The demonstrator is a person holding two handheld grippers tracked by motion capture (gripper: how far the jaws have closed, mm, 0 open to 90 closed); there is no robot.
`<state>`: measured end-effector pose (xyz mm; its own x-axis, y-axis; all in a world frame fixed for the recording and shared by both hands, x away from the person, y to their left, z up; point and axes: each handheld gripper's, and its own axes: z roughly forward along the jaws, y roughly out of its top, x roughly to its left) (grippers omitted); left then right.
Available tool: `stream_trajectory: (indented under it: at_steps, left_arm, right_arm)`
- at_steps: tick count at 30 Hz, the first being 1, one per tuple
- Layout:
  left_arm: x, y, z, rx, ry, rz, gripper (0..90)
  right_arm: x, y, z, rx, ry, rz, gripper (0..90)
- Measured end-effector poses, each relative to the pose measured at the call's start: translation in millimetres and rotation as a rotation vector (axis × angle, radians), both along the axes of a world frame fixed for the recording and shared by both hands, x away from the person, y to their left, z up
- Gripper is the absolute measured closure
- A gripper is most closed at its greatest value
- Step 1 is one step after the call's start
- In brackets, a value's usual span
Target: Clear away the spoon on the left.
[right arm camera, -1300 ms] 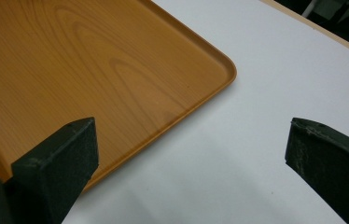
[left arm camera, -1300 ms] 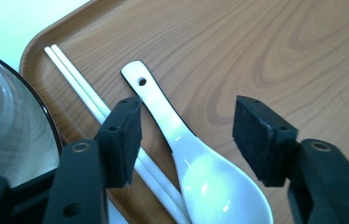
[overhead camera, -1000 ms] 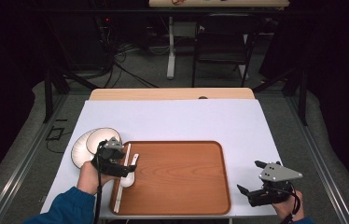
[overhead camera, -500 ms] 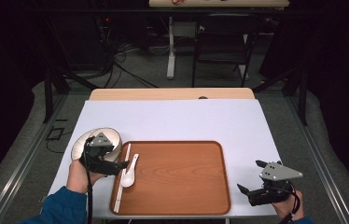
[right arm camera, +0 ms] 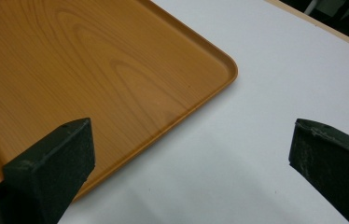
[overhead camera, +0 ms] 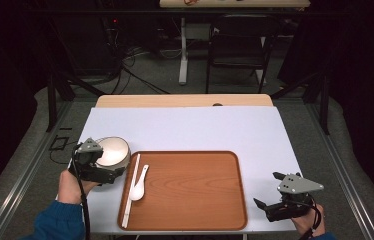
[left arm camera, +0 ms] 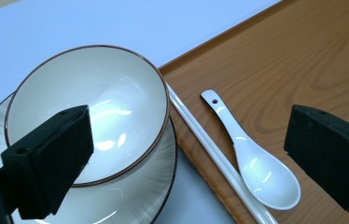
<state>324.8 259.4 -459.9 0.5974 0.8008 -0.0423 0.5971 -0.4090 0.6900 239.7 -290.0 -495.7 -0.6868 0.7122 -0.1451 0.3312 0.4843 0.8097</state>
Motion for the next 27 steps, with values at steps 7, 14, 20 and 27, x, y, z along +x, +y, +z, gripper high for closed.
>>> stream_trajectory:
  at_steps: [7,14,20,27]
  left_arm:
    - [1.8,8.9,-1.0,-0.016,-0.002,0.026,0.0]
    - [2.9,14.6,-1.3,-0.024,0.002,0.046,0.0]
    - [5.0,18.7,-3.0,-0.028,-0.001,0.062,0.0]
    - [7.7,25.0,-6.2,-0.041,0.008,0.097,0.0]
  right_arm:
    - [0.7,0.2,-0.4,-0.002,0.004,0.001,0.0]
    - [1.2,1.2,-0.7,-0.005,0.006,0.004,0.0]
    - [1.7,0.9,-0.9,-0.006,0.007,0.004,0.0]
    - [2.0,1.8,-1.1,-0.011,0.008,0.002,0.0]
